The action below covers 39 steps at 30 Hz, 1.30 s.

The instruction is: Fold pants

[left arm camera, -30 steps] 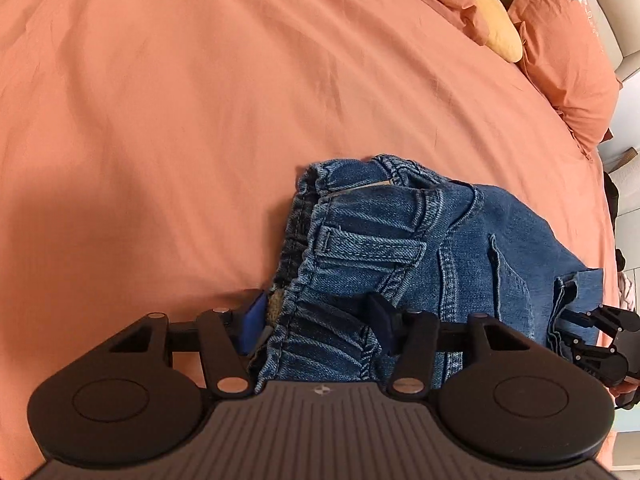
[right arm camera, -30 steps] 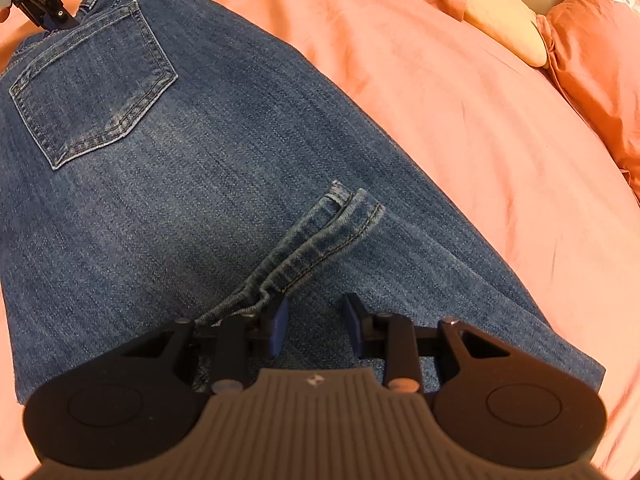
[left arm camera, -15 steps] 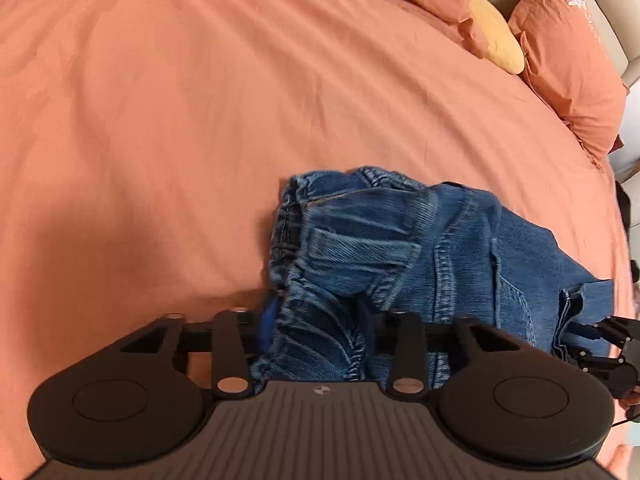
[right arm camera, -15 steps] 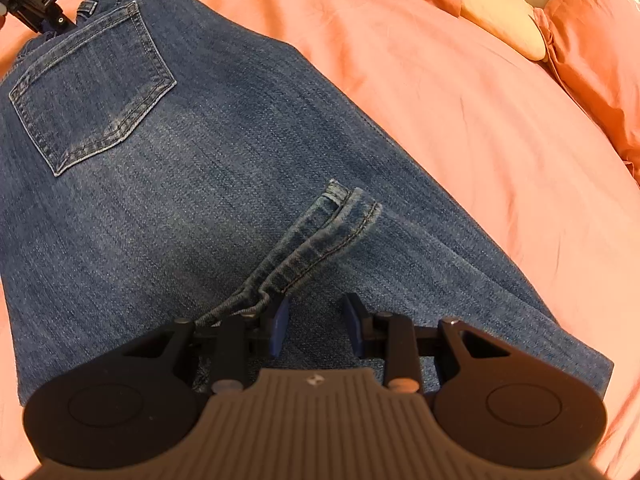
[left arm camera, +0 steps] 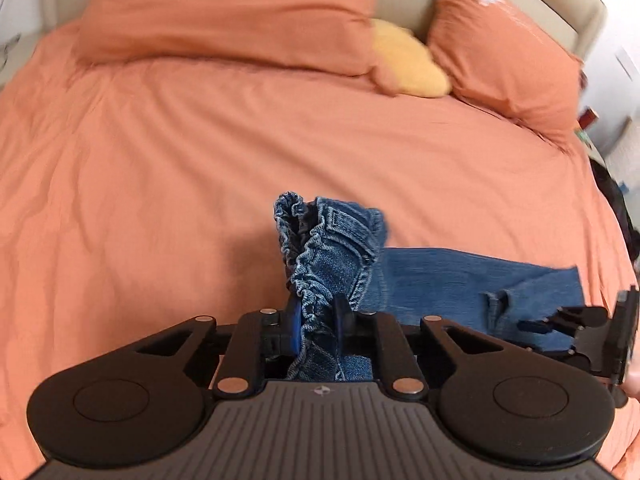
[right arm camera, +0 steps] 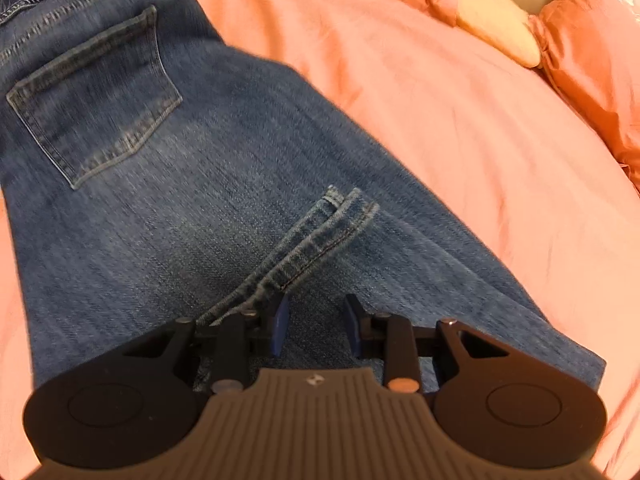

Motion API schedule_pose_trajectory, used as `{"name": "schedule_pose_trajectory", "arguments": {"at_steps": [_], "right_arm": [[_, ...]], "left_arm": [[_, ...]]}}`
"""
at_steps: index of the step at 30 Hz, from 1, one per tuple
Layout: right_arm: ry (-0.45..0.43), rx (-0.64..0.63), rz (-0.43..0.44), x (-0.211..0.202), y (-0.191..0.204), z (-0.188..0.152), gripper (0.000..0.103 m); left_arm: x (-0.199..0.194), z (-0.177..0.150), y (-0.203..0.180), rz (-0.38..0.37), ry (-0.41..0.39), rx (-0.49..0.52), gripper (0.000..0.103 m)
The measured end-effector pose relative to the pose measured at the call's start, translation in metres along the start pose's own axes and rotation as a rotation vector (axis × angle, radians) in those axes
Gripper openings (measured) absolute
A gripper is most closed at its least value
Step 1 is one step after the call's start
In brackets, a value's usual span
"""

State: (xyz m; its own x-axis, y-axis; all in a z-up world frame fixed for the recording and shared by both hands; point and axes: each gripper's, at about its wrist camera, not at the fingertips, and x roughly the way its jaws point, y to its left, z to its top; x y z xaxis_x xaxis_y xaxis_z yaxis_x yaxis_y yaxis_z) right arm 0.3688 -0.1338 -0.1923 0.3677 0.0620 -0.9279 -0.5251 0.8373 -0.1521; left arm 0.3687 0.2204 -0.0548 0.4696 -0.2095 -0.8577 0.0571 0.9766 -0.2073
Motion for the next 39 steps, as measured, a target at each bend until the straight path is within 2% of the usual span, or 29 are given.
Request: {"name": "schedule_pose_trajectory", "arguments": {"at_steps": [6, 11, 14, 18, 20, 22, 25, 29, 32, 36, 38, 39], "right_arm": [[-0.037, 0.013, 0.020, -0.037, -0.009, -0.020, 0.027], [-0.066, 0.042, 0.040, -0.065, -0.018, -0.047, 0.027], [-0.088, 0.074, 0.060, -0.078, -0.028, -0.071, 0.027], [-0.105, 0.106, 0.068, -0.089, -0.038, -0.098, 0.027], [-0.110, 0.140, 0.071, -0.091, -0.044, -0.109, 0.027], [-0.106, 0.177, 0.077, -0.091, -0.049, -0.121, 0.027], [-0.104, 0.209, 0.087, -0.091, -0.051, -0.138, 0.027], [-0.123, 0.246, 0.116, -0.098, -0.052, -0.152, 0.028], [-0.168, 0.320, 0.185, -0.106, -0.054, -0.151, 0.028], [-0.228, 0.449, 0.279, -0.109, -0.058, -0.134, 0.028], [-0.249, 0.539, 0.334, -0.105, -0.062, -0.124, 0.032], [-0.252, 0.587, 0.358, -0.100, -0.066, -0.118, 0.037]], "left_arm": [[-0.021, 0.011, -0.104, 0.018, 0.008, 0.149, 0.016], [-0.012, 0.008, -0.194, 0.027, 0.033, 0.248, 0.015], [0.013, -0.005, -0.244, 0.038, 0.068, 0.320, 0.015], [0.062, -0.030, -0.302, 0.063, 0.159, 0.402, 0.013], [0.089, -0.045, -0.322, 0.050, 0.216, 0.423, 0.003], [0.115, -0.056, -0.337, -0.002, 0.298, 0.407, 0.001], [0.134, -0.067, -0.349, -0.053, 0.350, 0.411, 0.004], [0.112, -0.067, -0.349, -0.105, 0.292, 0.434, 0.015], [0.092, -0.058, -0.330, -0.048, 0.204, 0.455, 0.015], [0.078, -0.053, -0.276, 0.043, 0.145, 0.385, 0.018], [0.076, -0.057, -0.245, 0.068, 0.138, 0.341, 0.020], [0.076, -0.059, -0.231, 0.076, 0.141, 0.323, 0.020]]}}
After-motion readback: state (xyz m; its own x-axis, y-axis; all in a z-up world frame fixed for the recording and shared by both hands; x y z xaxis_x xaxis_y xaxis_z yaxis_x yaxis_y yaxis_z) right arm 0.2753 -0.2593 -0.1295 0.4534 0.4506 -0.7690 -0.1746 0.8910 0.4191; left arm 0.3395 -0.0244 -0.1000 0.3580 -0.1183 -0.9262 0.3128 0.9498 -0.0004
